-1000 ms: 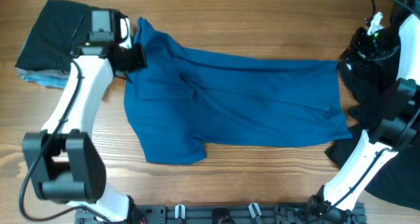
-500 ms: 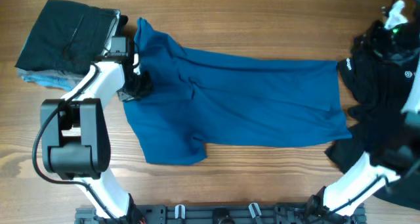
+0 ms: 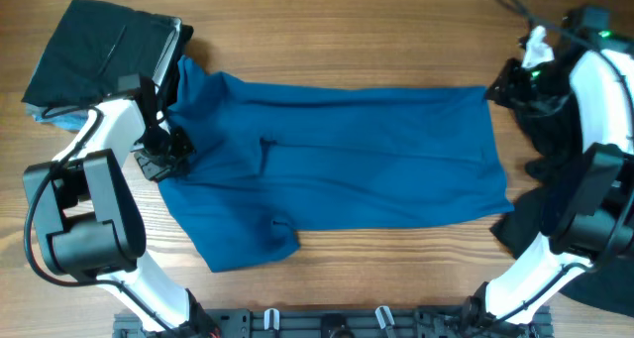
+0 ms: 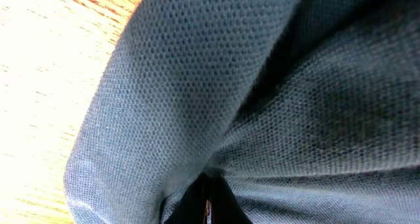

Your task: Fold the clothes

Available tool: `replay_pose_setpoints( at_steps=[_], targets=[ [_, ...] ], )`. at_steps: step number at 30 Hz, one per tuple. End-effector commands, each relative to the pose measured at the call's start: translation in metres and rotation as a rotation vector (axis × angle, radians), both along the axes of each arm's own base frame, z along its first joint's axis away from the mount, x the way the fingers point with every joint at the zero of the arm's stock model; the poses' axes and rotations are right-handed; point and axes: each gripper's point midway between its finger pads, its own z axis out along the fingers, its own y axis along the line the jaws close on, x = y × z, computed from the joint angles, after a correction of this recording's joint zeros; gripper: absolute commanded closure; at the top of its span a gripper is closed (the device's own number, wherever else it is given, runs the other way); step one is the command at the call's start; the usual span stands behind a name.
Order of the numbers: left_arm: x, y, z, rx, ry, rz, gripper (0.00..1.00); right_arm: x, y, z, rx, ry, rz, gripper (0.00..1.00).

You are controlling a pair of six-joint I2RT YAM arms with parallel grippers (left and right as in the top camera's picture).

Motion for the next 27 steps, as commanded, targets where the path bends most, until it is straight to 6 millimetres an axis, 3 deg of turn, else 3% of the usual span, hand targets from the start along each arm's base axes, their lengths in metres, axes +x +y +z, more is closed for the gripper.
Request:
replay_pose_setpoints(
  at_steps=[1,6,9,12,14,16,20,22,24,27],
  targets=[
    [-0.021,0.011,-0.02,0.051,0.082,-0.015,0.96,0.0,0.011,-0.037,-0.01,0.015,-0.057,0.94],
    [-0.02,0.011,-0.02,0.052,0.075,-0.019,0.94,-0.012,0.0,-0.072,-0.065,0.062,-0.174,0.96],
    [-0.017,0.012,-0.021,0.054,0.062,-0.018,0.84,-0.028,-0.007,-0.096,-0.117,0.101,-0.201,0.96],
    [-0.016,0.012,-0.021,0.055,0.06,-0.018,0.82,-0.042,-0.016,-0.114,-0.166,0.143,-0.258,0.96],
    [-0.016,0.012,-0.021,0.055,0.059,-0.018,0.81,-0.052,-0.031,-0.123,-0.228,0.165,-0.315,0.96],
    [-0.015,0.012,-0.02,0.054,0.056,-0.018,0.77,-0.061,-0.069,-0.123,-0.338,0.187,-0.43,0.96],
    [-0.01,0.012,-0.013,0.048,0.054,-0.021,0.72,-0.061,-0.111,-0.108,-0.336,0.171,-0.515,0.96],
    [-0.004,0.01,-0.008,0.037,0.039,-0.032,0.71,-0.045,-0.106,-0.097,-0.236,0.103,-0.392,0.95],
    [0.0,0.006,-0.006,0.006,0.022,-0.043,0.71,-0.037,-0.097,-0.089,-0.189,0.067,-0.303,0.86],
    [0.002,0.004,-0.002,-0.005,0.021,-0.043,0.69,-0.029,-0.095,-0.07,-0.178,0.039,-0.288,0.86]
  ],
)
